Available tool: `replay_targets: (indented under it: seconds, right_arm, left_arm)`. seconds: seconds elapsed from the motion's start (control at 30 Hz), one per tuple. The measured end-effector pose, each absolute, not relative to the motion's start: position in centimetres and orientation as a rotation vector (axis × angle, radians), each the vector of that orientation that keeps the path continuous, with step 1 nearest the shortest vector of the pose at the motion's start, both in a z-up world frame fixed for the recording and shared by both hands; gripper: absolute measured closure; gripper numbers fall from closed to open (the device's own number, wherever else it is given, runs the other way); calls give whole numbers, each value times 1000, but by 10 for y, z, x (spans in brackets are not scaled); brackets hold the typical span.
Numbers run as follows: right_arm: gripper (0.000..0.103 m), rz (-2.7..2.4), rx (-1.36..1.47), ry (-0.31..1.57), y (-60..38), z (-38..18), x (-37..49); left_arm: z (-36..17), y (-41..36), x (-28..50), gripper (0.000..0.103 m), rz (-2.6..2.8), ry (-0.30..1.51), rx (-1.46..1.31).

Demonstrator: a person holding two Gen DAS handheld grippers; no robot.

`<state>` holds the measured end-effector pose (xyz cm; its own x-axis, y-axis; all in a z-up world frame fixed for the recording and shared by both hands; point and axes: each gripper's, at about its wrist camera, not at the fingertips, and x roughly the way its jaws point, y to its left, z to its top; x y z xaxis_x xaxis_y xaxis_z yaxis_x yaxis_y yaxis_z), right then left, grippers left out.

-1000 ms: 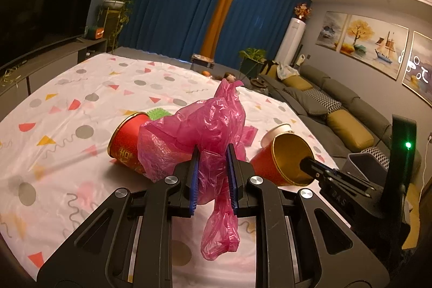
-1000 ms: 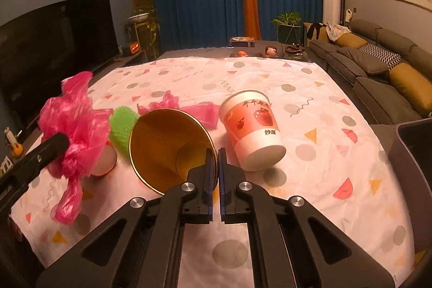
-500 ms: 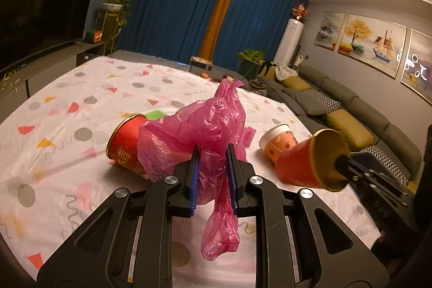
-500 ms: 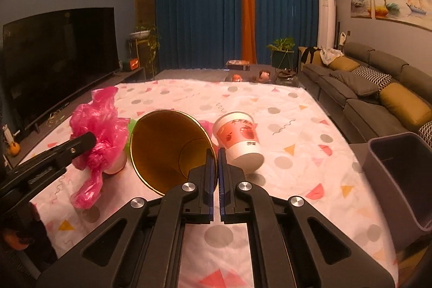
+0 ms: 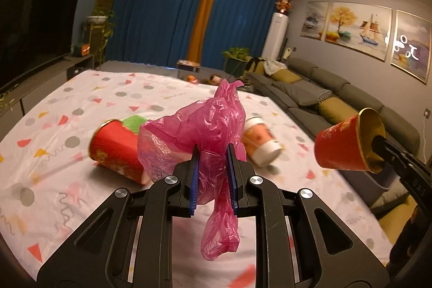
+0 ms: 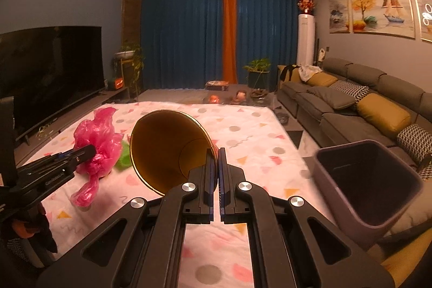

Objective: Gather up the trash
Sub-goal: 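Carry the pink bag and red cup with both tools over the grey bin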

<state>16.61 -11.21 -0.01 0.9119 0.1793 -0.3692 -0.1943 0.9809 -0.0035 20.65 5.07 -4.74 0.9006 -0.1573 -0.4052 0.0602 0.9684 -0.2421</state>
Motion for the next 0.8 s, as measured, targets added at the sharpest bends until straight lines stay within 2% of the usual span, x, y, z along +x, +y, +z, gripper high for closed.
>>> replay_targets:
  seconds: [0.43,0.8]
  right_arm:
    - [99,55,18,313,-197,15,137]
    - [99,-157,101,280,-302,16,127]
  left_arm:
    - [-1,-69,191,86,-338,371,-109]
    - [0,-186,211,86,-534,379,-34]
